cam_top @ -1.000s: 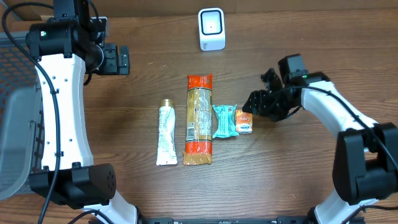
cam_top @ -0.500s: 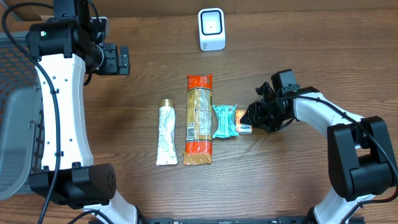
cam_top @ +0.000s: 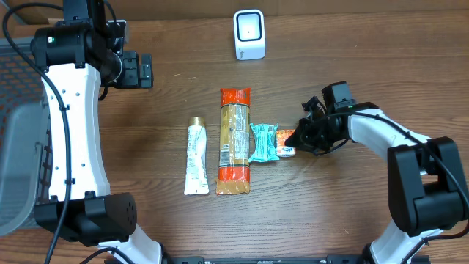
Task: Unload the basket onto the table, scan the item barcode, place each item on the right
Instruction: 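Lift the orange packet with the right gripper and turn it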
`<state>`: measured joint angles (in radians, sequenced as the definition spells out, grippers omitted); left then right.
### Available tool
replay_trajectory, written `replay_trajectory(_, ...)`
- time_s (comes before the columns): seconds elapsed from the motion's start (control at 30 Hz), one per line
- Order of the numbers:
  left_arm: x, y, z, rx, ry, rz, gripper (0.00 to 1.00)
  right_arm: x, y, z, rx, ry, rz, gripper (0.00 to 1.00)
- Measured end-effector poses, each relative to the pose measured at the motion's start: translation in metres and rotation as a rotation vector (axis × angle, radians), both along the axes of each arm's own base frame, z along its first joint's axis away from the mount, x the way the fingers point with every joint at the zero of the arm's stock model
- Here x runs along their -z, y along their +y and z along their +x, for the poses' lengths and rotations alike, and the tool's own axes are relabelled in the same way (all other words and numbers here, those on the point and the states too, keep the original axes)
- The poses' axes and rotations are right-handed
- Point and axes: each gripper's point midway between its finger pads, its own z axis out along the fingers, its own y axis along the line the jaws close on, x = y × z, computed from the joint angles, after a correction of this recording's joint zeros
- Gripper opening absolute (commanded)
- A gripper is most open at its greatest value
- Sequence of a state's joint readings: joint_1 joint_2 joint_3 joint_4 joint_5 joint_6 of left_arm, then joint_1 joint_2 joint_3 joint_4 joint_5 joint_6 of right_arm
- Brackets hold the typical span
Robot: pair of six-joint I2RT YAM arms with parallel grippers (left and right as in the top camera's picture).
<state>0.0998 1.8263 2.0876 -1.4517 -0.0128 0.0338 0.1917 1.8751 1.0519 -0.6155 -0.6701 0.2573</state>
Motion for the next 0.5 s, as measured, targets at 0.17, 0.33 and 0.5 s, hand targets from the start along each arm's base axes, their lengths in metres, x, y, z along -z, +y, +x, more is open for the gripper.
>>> replay_trajectory(0.17,0.000,0.000,0.000,0.000,0.000,0.000,1.00,-0.035,0.014,-0.004,-0.069,-0.011,0.241,0.04)
replay_trajectory(0.33,0.000,0.000,0.000,0.000,0.000,0.000,1.00,-0.096,0.034,-0.004,-0.168,-0.103,0.512,0.04)
replay_trajectory(0.5,0.000,0.000,0.000,0.000,0.000,0.000,1.00,-0.152,0.043,-0.006,-0.235,-0.191,0.704,0.04)
